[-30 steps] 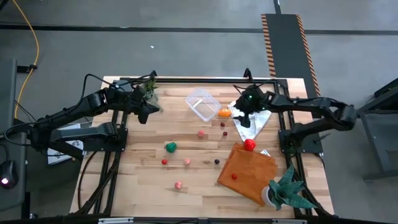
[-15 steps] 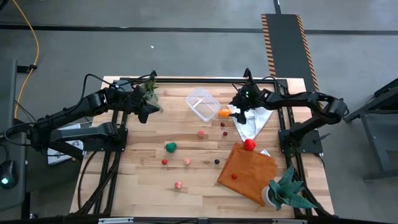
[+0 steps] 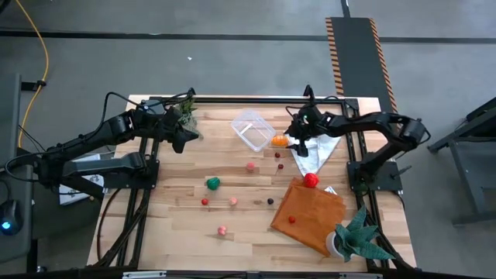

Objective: Pick and placing Produce into tupperware
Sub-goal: Put the brown croissant into the transparent bin

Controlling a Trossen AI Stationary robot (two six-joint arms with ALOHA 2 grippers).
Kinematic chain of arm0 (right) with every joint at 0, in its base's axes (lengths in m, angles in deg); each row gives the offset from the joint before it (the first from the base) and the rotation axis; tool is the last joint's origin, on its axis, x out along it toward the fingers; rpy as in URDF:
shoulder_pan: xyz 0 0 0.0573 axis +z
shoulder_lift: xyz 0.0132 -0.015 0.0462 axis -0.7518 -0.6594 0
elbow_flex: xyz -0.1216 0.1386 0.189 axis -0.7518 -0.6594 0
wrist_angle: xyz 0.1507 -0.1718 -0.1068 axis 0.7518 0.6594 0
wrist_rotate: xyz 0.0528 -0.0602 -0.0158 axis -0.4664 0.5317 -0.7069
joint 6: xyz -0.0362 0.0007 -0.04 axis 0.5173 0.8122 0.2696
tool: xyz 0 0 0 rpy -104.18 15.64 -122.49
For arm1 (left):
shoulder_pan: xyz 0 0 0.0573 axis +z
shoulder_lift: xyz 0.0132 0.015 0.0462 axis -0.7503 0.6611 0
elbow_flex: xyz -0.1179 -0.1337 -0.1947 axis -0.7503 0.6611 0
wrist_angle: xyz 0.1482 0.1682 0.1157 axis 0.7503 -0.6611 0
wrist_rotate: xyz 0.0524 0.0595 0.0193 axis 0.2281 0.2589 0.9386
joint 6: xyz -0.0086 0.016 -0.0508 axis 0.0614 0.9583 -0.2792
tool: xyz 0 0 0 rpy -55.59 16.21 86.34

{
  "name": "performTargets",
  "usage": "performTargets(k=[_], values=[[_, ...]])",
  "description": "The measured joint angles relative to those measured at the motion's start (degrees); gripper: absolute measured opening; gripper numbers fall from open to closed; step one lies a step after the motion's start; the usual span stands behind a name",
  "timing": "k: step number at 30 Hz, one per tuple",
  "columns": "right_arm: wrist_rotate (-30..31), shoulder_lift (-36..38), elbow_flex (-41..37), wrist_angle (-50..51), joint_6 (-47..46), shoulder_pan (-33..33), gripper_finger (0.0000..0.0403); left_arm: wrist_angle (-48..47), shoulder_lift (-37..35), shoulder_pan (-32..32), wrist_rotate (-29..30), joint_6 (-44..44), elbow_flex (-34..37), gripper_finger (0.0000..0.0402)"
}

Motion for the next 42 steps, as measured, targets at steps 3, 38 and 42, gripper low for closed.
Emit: performTargets(k=[3, 38, 42], values=[[0.0, -0.7, 0.0, -0.6, 0.1, 0.0, 0.0302, 0.0, 0.0, 0.0, 0.0, -0.2, 0.0, 0.0001], [0.4, -5.7, 0.2, -7.3, -0.3, 0.0, 0.0302, 0.0, 0.0, 0.0, 0.0, -1.7, 0.0, 0.0001], [0.4, -5.7, 0.2, -8.6, -0.3, 0.0, 0.0302, 0.0, 0.0, 0.0, 0.0, -1.7, 0.0, 0.0001]])
